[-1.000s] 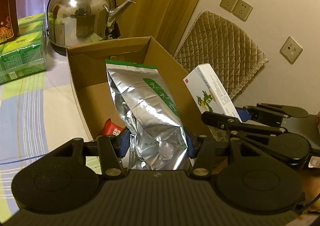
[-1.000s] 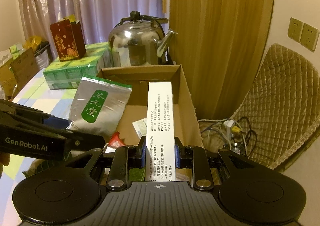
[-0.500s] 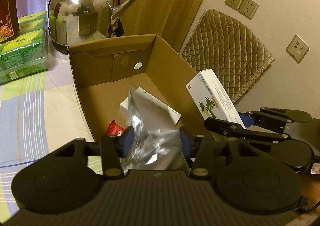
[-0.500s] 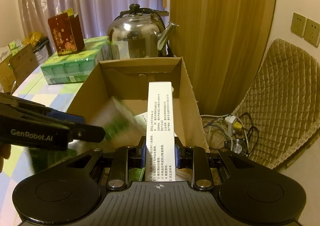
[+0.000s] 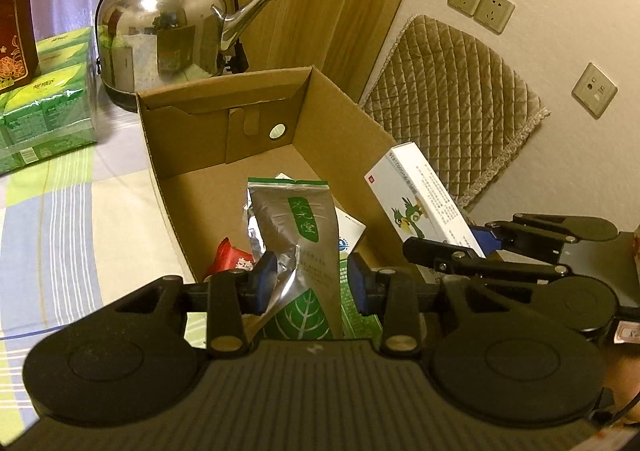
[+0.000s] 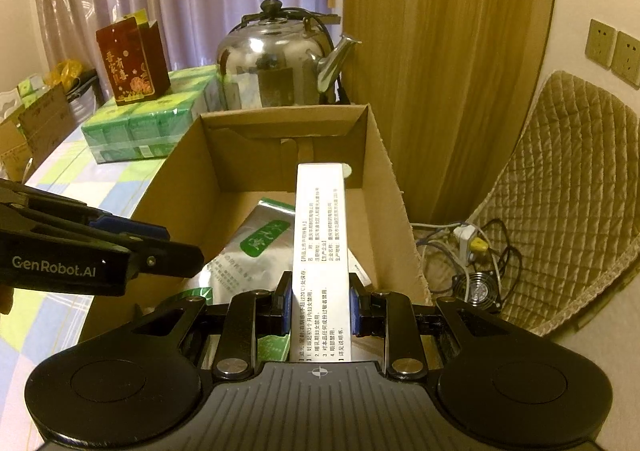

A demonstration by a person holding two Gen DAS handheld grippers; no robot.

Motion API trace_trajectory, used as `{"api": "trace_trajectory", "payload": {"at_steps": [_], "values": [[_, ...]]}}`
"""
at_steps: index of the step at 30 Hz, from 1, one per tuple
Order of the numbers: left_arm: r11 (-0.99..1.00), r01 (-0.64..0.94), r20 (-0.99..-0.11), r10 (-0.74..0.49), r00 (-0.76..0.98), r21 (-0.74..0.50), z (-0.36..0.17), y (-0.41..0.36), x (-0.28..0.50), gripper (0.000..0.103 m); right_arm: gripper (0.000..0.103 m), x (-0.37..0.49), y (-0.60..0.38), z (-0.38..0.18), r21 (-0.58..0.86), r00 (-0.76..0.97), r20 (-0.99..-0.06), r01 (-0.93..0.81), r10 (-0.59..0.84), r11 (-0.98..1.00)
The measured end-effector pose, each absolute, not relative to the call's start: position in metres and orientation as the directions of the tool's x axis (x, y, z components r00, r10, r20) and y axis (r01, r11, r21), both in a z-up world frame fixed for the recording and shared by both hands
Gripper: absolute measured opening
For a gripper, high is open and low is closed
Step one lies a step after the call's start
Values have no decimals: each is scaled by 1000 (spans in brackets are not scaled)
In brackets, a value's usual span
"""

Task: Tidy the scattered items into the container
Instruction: 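Lower the pouch and white box into the cardboard box and open both tools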

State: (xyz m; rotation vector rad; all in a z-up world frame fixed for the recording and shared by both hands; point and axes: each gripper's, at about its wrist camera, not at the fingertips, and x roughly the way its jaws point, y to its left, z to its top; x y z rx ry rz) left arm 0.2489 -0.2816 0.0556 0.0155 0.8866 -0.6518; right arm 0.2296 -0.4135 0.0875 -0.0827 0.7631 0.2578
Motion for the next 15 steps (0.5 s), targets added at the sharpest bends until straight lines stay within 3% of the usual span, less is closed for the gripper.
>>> {"api": "trace_trajectory", "payload": {"at_steps": [9, 15], "values": [[818, 541, -704, -500, 505, -193, 64, -267, 238, 35, 23, 232, -410, 89, 24, 694, -690, -263, 206, 965], [831, 533, -697, -478, 534, -162, 67, -255, 235, 49, 23, 239, -404, 84, 27, 679, -703, -268, 209, 963]]}}
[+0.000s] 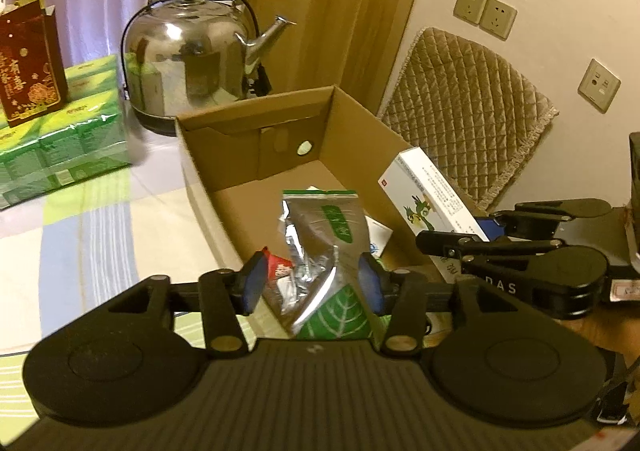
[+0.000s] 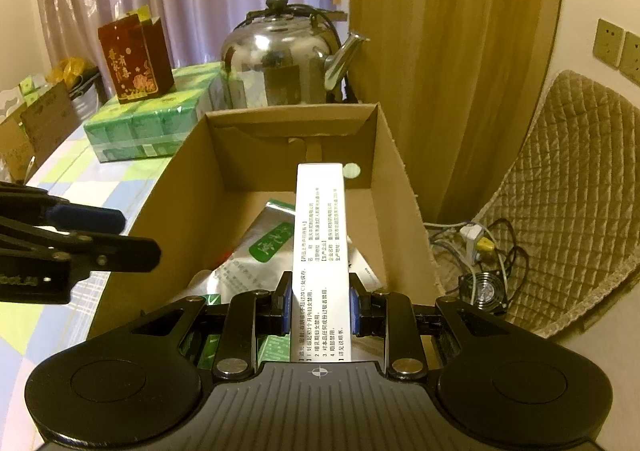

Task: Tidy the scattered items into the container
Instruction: 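Lower the pouch and white box into the cardboard box and open both tools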

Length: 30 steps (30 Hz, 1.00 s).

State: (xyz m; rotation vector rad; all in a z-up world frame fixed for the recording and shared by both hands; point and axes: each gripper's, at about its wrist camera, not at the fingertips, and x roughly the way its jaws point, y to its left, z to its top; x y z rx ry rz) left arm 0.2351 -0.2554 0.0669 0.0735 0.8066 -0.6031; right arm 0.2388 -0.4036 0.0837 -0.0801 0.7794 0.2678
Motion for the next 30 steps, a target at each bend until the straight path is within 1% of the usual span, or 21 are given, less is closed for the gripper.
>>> {"api": "trace_trajectory", "payload": {"at_steps": [5, 7, 8, 10, 15, 19, 21, 23, 25, 30], "values": [[830, 538, -690, -476, 546, -148, 68, -252, 232, 62, 23, 243, -398, 80, 33, 671, -711, -267, 210, 963], [828, 542, -685, -479, 549, -145, 70, -252, 231, 64, 23, 244, -397, 79, 29, 670, -713, -266, 206, 964], [828, 542, -682, -480, 551, -144, 71, -251, 230, 68, 23, 245, -396, 79, 30, 669, -714, -267, 207, 963], [827, 543, -677, -483, 556, -144, 72, -250, 229, 72, 23, 246, -395, 79, 28, 668, -715, -267, 206, 963], [829, 540, -673, -485, 559, -148, 73, -248, 228, 74, 23, 247, -393, 80, 21, 675, -709, -265, 201, 964], [829, 538, -670, -488, 559, -153, 73, -246, 226, 79, 24, 246, -393, 81, 21, 678, -706, -267, 203, 963], [829, 538, -670, -488, 559, -155, 73, -245, 225, 80, 27, 244, -394, 81, 17, 684, -702, -262, 199, 965], [830, 535, -669, -488, 561, -156, 73, -243, 224, 82, 39, 241, -396, 83, 24, 687, -698, -258, 201, 966], [831, 533, -667, -487, 563, -157, 74, -242, 222, 83, 44, 238, -398, 86, 25, 693, -693, -254, 200, 967], [831, 533, -663, -489, 566, -158, 77, -240, 214, 84, 47, 225, -403, 95, 39, 703, -682, -241, 202, 970]]}}
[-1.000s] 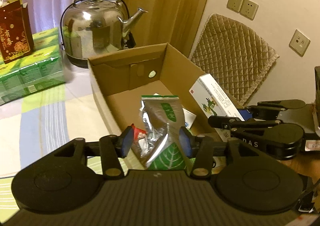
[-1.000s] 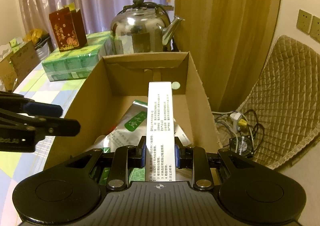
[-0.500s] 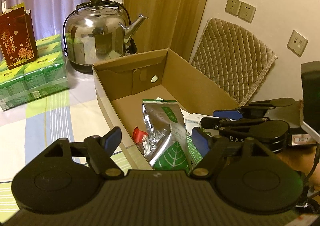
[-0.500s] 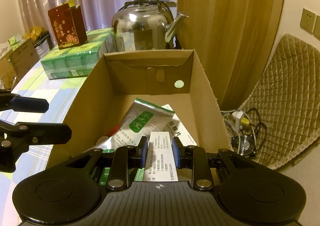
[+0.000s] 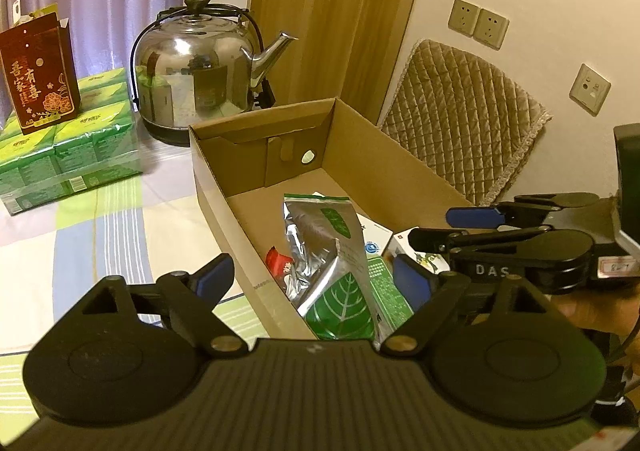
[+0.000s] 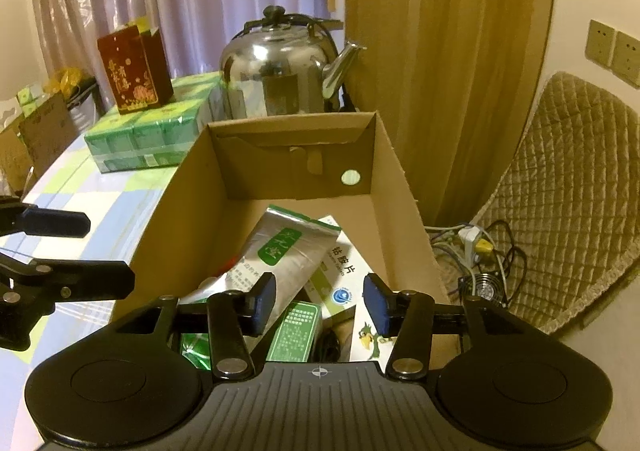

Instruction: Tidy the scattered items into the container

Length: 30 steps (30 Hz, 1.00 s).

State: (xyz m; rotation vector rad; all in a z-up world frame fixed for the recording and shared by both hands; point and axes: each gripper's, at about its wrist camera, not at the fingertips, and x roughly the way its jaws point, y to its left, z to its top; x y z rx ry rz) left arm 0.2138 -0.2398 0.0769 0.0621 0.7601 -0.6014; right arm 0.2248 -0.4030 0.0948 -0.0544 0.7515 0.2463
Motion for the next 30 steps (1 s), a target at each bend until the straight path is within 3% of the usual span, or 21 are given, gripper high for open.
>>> {"api": "trace_trajectory", "payload": {"at_steps": [9, 14, 20, 30], "values": [[844, 506, -650, -486, 584, -177, 85, -227, 190, 95, 66, 190, -415, 109, 43, 721, -667, -217, 190, 975], [852, 495, -645, -478, 596, -174, 86, -224, 174, 102, 84, 173, -419, 114, 58, 722, -665, -207, 192, 977], [855, 485, -634, -480, 607, -183, 90, -219, 153, 102, 99, 150, -420, 121, 66, 726, -660, -201, 194, 977], [892, 409, -656, -427, 622, -192, 96, -205, 115, 102, 101, 106, -423, 137, 65, 732, -657, -183, 180, 981]]}}
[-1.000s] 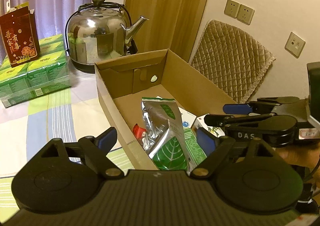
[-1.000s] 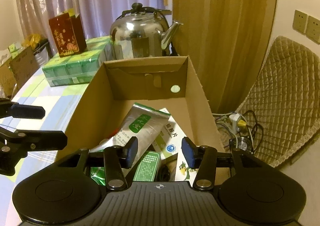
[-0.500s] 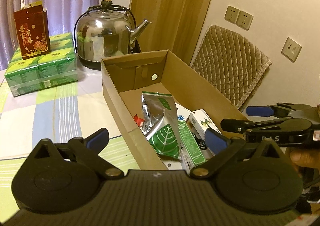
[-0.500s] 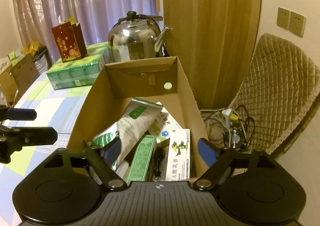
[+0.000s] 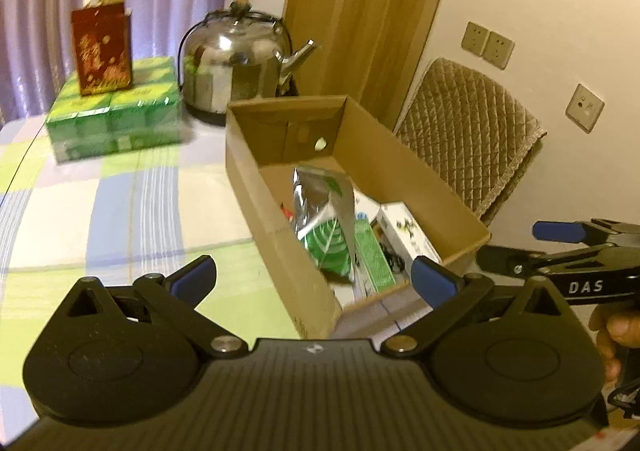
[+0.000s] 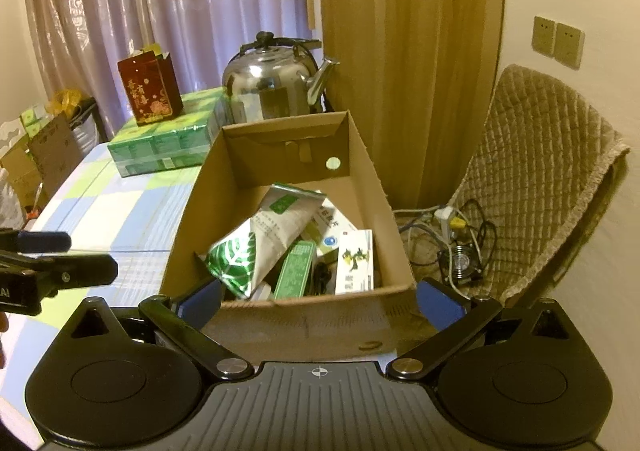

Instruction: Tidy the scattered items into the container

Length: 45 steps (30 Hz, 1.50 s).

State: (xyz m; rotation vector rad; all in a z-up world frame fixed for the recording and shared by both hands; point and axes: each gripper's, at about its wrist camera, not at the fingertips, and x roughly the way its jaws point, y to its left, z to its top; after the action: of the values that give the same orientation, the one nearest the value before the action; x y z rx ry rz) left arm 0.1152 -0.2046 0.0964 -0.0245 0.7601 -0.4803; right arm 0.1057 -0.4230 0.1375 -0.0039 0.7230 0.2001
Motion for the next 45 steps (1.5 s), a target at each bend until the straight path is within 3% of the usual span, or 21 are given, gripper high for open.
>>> {"api": "trace_trajectory", "payload": {"at_steps": [5, 13, 22, 45], "values": [[922, 361, -681, -355, 640, -142, 101, -202, 87, 102, 101, 78, -424, 142, 66, 727, -663, -179, 177, 982], [929, 344, -641, -348, 684, -138, 113, -196, 39, 102, 101, 35, -426, 145, 50, 724, -674, -158, 150, 986], [940, 303, -669, -326, 668, -156, 86, -191, 3, 102, 101, 1, -420, 143, 2, 724, -681, -155, 114, 988], [948, 273, -681, -307, 665, -161, 76, -185, 0, 102, 101, -1, -410, 131, 42, 704, -696, -161, 144, 986]]}}
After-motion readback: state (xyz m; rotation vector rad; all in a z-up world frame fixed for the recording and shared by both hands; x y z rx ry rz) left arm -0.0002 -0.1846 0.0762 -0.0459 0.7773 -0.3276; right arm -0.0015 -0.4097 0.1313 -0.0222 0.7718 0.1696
